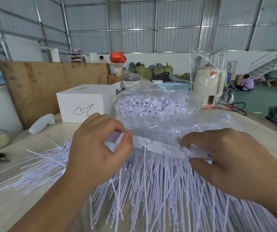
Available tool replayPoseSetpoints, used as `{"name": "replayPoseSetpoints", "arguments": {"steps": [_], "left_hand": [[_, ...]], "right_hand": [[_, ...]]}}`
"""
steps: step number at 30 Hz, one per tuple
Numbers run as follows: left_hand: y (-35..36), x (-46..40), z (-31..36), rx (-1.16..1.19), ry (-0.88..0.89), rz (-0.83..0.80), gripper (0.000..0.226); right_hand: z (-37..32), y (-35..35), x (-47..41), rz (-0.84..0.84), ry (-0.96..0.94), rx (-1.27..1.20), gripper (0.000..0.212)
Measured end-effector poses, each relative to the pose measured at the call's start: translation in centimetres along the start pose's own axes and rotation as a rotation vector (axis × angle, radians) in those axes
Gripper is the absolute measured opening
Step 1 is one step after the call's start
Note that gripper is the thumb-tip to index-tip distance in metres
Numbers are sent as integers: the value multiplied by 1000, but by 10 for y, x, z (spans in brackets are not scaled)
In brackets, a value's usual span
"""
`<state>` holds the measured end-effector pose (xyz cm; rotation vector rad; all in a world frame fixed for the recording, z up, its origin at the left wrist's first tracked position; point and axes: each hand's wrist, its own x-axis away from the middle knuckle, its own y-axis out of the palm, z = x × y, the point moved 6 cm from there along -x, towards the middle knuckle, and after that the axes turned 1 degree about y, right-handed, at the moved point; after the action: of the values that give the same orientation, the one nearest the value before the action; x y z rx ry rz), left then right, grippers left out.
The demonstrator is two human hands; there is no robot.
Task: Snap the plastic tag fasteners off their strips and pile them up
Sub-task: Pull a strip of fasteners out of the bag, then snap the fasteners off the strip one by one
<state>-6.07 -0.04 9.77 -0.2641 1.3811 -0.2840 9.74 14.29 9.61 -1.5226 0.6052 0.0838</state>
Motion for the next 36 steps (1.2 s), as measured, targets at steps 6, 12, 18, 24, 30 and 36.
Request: {"name": "replayPoseSetpoints", "arguments": {"steps": [6,12,18,24,30,36], "left_hand": [[7,6,-15,122,-226,-48,26],[18,10,-24,186,-312,-105,27],[19,11,-24,228,-314,-90,25],[6,8,-20,248,-280,5,20],[21,9,-5,240,-205,-187,19],[35,12,24,339,-150,-289,18]], "right_hand": [[1,-3,2,65,-58,-78,28],[-3,9,-1,-31,-251,-87,52],[0,10,0,-58,-254,-36,58],[22,13,-4,-33,14,-45,71],[6,18,2,-71,-147,36,74],[-27,23,6,-22,-228,-99,66]]}}
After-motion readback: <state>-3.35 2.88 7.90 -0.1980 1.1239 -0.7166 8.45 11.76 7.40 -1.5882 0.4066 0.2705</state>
